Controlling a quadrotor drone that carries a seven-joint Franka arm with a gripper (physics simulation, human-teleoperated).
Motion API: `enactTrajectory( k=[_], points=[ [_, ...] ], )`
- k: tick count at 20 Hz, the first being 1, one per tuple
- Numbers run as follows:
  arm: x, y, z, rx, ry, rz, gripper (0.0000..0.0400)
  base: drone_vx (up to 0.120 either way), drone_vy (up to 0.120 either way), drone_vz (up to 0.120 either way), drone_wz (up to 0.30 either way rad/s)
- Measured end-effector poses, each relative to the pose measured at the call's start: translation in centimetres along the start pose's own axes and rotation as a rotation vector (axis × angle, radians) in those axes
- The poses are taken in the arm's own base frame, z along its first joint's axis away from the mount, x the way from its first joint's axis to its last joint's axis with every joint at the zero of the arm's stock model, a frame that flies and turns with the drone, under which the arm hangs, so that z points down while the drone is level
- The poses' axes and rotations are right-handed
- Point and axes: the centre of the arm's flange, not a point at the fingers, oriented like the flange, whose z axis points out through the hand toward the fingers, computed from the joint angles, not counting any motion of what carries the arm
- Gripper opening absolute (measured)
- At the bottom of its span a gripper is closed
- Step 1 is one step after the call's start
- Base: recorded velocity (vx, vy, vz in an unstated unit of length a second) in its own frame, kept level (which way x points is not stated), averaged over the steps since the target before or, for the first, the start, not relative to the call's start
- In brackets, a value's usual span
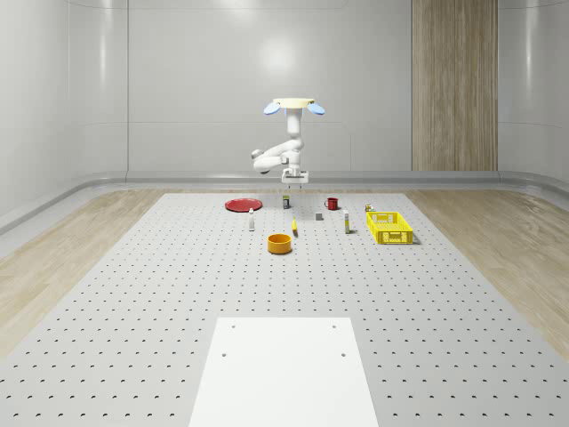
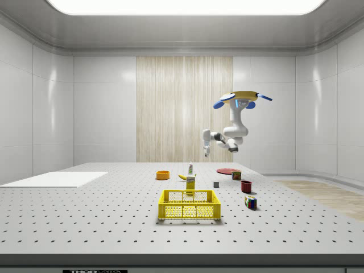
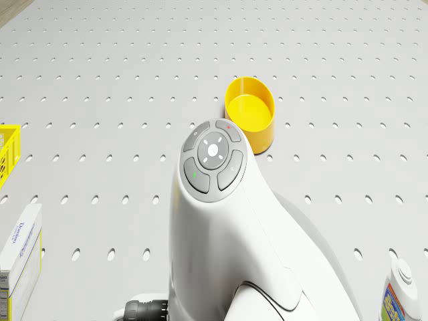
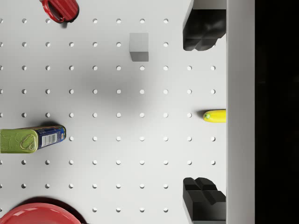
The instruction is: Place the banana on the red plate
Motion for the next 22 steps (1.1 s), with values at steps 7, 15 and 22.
enactTrajectory(
  k=[7, 15, 22],
  points=[
    [0.00, 0.00, 0.00, 0.000, 0.001, 0.000, 0.0400, 0.120, 0.000, -0.120, 0.000],
    [0.00, 0.00, 0.00, -0.001, 0.001, 0.000, 0.0400, 0.120, 0.000, -0.120, 0.000],
    [0.00, 0.00, 0.00, -0.001, 0.001, 0.000, 0.0400, 0.120, 0.000, -0.120, 0.000]
  ],
)
